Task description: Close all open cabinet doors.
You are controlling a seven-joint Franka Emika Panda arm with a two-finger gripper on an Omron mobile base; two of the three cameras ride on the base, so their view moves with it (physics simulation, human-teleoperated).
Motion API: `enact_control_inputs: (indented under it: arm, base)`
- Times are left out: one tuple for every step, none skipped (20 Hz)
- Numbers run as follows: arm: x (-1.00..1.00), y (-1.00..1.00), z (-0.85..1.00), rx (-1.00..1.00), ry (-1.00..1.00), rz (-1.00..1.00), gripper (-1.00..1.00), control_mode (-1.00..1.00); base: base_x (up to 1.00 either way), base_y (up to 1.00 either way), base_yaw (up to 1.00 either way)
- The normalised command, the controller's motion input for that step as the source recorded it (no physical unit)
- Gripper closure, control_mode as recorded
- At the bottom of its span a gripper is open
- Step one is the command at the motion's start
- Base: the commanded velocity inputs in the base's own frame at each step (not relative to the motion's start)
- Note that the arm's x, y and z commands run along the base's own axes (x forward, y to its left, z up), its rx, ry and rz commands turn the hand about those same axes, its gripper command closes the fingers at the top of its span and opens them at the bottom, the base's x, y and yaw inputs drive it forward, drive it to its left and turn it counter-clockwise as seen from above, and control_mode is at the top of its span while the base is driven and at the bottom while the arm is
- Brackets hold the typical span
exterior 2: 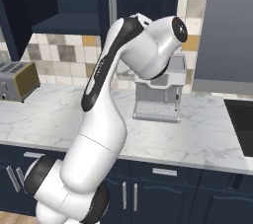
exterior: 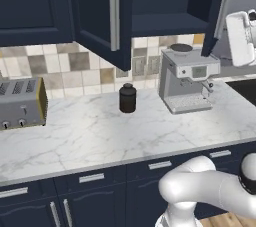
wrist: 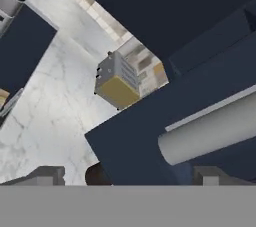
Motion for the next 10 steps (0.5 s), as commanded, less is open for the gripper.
enact_control_inputs:
  arm:
    - [0.33, 0.7, 0.0, -0.16, -0.03, 0.08, -1.0, -1.0]
    - [0.47, 0.65, 0.0, -0.14, -0.02, 0.06, -1.0, -1.0]
    - [0.57, 0.61, 0.0, -0.13, -0.01, 0.05, -1.0, -1.0]
    - [0.7, 0.55, 0.0, -0.11, 0.0, 0.04, -1.0, -1.0]
    - [0.82, 0.47, 0.0, -0.1, 0.0, 0.02, -1.0, -1.0]
    - [0.92, 0.46, 0.0, -0.11, 0.0, 0.0, -1.0, -1.0]
    - [0.98, 0.42, 0.0, -0.15, 0.0, 0.0, -1.0, -1.0]
    - [1.0, 0.35, -0.07, -0.16, -0.01, 0.0, -1.0, -1.0]
    - [1.0, 0.3, -0.07, -0.17, -0.03, 0.0, -1.0, -1.0]
    - [1.0, 0.27, -0.06, -0.17, -0.03, 0.0, -1.0, -1.0]
  base:
    - [0.0, 0.0, 0.0]
    - [0.0, 0.0, 0.0]
    - [0.0, 0.0, 0.0]
    - [0.0, 0.0, 0.0]
    - [0.0, 0.0, 0.0]
    - [0.0, 0.0, 0.0]
    - [0.0, 0.0, 0.0]
    - [0.0, 0.0, 0.0]
    - [0.0, 0.0, 0.0]
    - [0.0, 0.0, 0.0]
